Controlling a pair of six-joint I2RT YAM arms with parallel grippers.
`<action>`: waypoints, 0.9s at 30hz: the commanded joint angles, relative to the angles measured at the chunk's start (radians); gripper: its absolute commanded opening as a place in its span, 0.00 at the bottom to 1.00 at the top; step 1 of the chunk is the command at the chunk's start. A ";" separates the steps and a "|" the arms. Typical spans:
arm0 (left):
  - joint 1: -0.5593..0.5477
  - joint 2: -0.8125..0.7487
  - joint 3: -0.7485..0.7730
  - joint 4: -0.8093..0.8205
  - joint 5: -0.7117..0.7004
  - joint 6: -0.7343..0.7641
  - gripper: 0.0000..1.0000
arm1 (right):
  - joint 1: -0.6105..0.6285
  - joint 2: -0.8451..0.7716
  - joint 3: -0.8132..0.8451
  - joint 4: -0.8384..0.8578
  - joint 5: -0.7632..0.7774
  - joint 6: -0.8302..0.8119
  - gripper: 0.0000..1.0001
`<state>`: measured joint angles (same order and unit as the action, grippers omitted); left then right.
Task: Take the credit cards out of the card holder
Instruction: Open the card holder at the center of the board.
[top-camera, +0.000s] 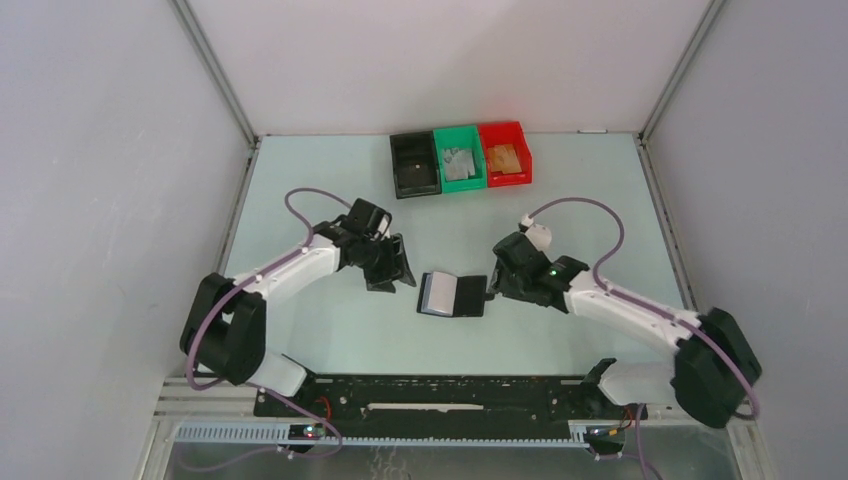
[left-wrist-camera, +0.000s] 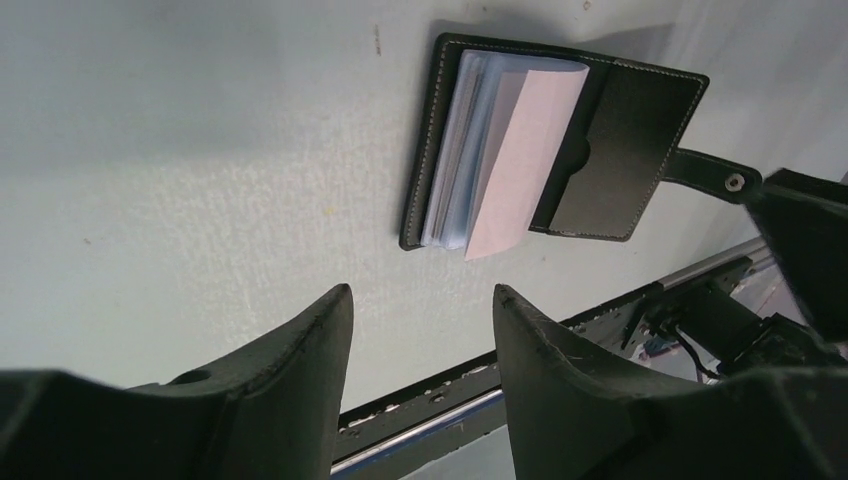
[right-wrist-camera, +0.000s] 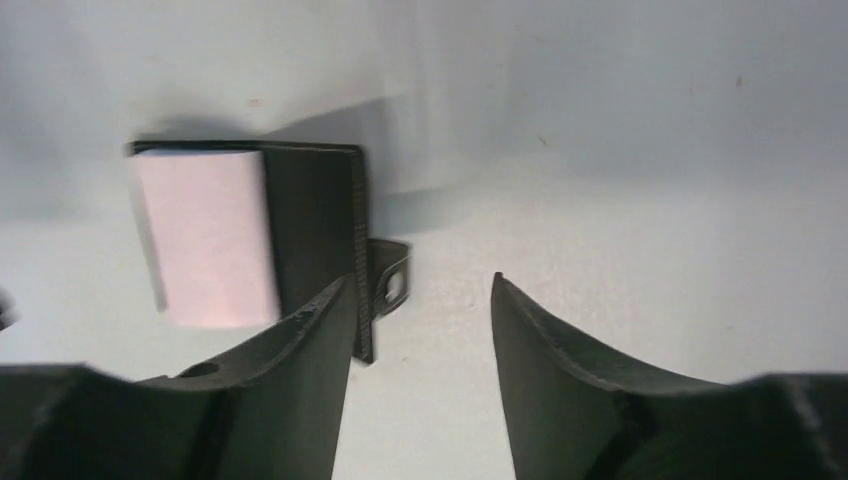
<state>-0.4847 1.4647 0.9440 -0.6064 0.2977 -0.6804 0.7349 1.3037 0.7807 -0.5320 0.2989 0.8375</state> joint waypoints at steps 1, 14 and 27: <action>-0.039 0.010 0.073 0.051 0.030 0.038 0.59 | 0.055 -0.164 0.034 0.080 0.066 -0.044 0.65; -0.095 0.123 0.102 0.138 0.065 0.000 0.61 | 0.048 0.053 0.100 0.215 -0.205 -0.036 0.21; -0.146 0.237 0.148 0.180 0.096 0.007 0.62 | 0.000 0.200 0.045 0.135 -0.101 -0.002 0.24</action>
<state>-0.6106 1.6848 1.0290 -0.4694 0.3546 -0.6731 0.7395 1.4765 0.8413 -0.3969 0.1715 0.8143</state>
